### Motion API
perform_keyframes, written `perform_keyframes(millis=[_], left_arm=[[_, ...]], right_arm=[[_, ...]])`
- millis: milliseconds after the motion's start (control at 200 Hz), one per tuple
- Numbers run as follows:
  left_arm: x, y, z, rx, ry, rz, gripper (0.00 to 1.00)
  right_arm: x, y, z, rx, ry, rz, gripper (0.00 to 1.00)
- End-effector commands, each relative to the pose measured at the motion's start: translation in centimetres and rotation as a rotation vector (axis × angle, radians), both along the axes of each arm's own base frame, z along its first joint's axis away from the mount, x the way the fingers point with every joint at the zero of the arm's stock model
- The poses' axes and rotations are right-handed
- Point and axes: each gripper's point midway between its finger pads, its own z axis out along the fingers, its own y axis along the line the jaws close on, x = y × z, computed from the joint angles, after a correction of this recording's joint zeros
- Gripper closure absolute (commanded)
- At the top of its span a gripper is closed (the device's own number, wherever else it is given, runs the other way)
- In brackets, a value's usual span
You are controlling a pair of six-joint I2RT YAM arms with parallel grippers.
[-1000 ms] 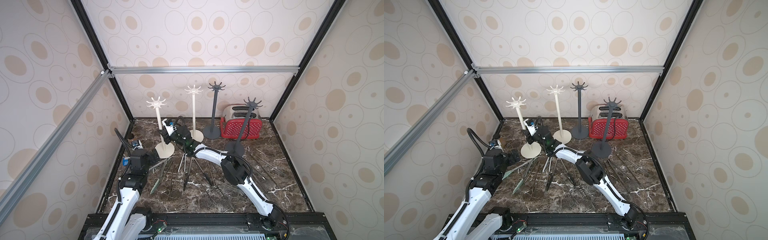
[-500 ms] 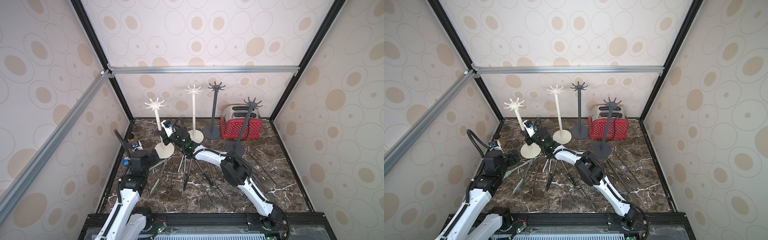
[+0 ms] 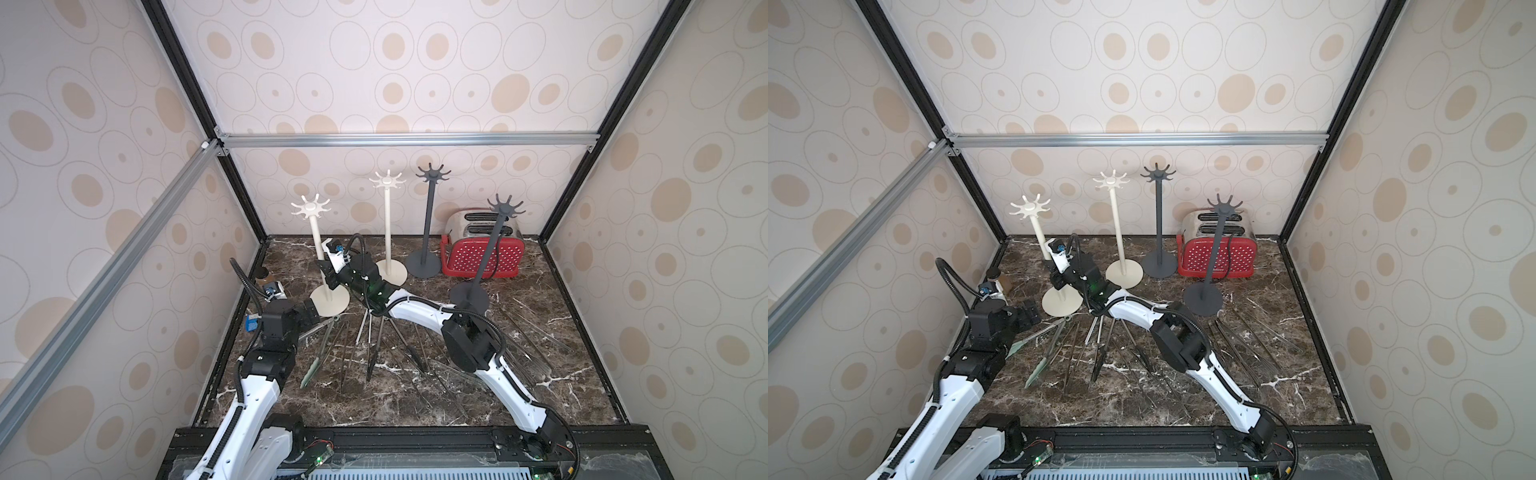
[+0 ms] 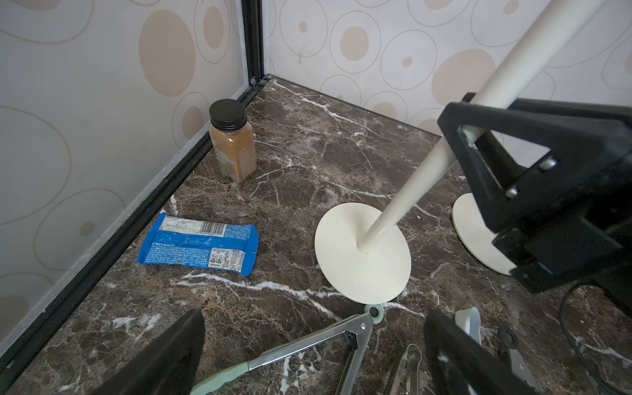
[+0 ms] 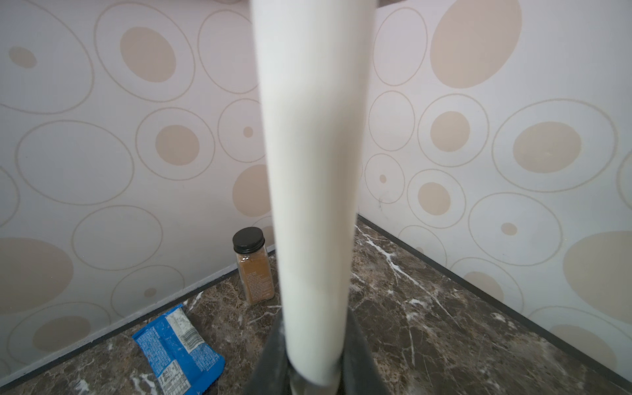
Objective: Hang food tongs on kitchen utensil racks
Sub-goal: Place the rack at the center of the board.
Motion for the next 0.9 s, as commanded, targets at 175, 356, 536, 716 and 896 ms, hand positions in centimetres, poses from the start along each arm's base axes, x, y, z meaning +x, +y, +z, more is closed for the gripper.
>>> perform_keyframes(millis=[175, 356, 536, 716, 896], left_arm=[[0.21, 0.05, 0.23, 0.009, -0.011, 0.003, 0.01], [0.26, 0.04, 0.08, 0.008, -0.005, 0.004, 0.01], [0.27, 0.02, -0.26, 0.005, 0.008, 0.005, 0.01], [0.24, 0.01, -0.43, 0.003, 0.014, 0.005, 0.01], [0.20, 0.01, -0.42, 0.003, 0.014, 0.005, 0.01]], right_arm=[[-2.10, 2.20, -6.10, -0.106, 0.112, 0.066, 0.85], [-1.99, 2.14, -6.10, -0.105, 0.114, 0.062, 0.83], [-2.00, 2.05, -6.32, -0.106, 0.119, 0.058, 0.77], [-1.92, 1.78, -6.28, -0.105, 0.121, 0.053, 0.66], [-2.09, 1.63, -6.18, -0.101, 0.119, 0.054, 0.59]])
